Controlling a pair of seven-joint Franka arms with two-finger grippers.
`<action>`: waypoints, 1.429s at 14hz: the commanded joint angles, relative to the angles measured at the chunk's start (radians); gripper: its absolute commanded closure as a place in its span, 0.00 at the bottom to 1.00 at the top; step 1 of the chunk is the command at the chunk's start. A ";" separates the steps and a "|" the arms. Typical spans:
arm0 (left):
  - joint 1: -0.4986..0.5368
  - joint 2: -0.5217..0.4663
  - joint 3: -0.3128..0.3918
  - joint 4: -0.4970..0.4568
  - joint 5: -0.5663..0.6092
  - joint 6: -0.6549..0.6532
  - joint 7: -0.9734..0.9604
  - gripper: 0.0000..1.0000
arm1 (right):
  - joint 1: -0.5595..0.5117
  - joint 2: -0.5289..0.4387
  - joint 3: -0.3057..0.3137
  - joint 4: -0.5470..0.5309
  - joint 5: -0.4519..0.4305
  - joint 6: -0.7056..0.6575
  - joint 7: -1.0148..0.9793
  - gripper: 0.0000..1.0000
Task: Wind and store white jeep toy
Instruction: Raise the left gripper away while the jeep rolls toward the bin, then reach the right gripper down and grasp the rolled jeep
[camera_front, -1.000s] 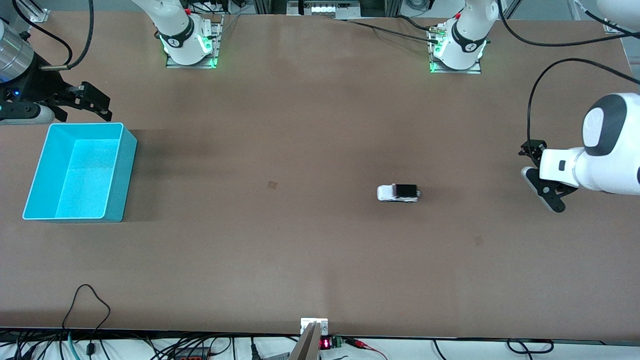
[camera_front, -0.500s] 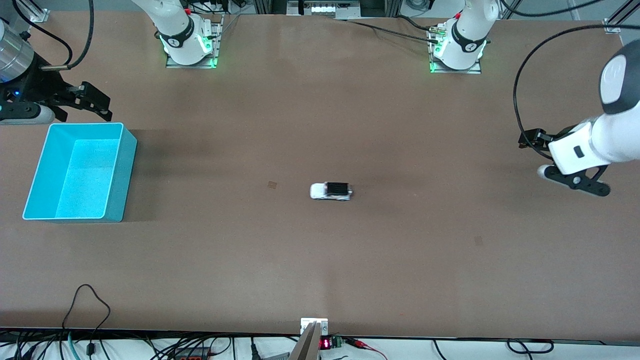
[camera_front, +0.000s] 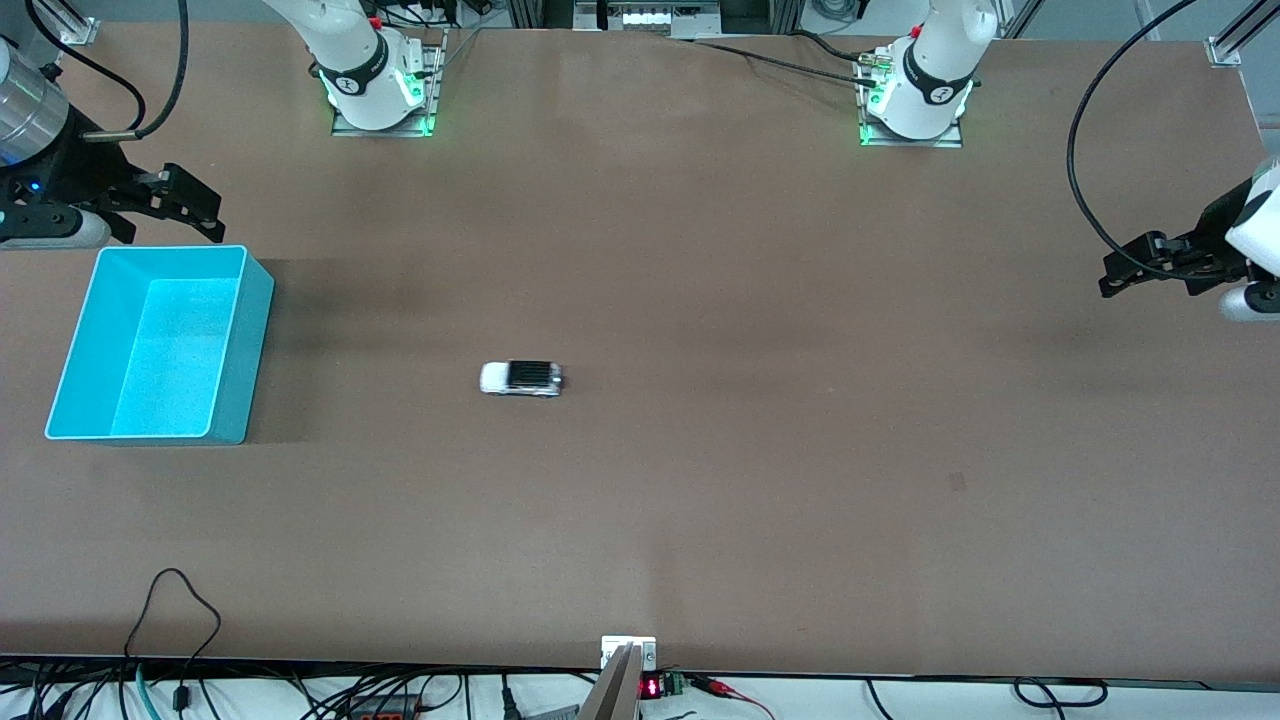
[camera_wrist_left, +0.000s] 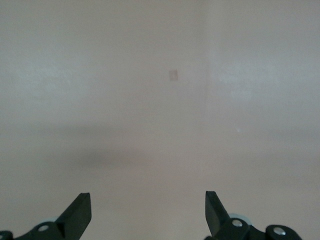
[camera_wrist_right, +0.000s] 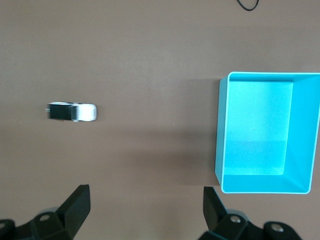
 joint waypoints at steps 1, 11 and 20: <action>-0.007 -0.102 0.006 -0.123 -0.005 0.001 -0.021 0.00 | 0.005 -0.020 -0.005 -0.019 -0.001 -0.006 -0.010 0.00; -0.018 -0.098 -0.019 -0.068 0.000 -0.122 0.005 0.00 | 0.002 -0.029 -0.010 -0.154 -0.001 -0.007 -0.174 0.00; -0.016 -0.103 -0.066 -0.065 0.001 -0.143 0.003 0.00 | -0.058 0.127 -0.011 -0.398 -0.003 0.413 -1.134 0.00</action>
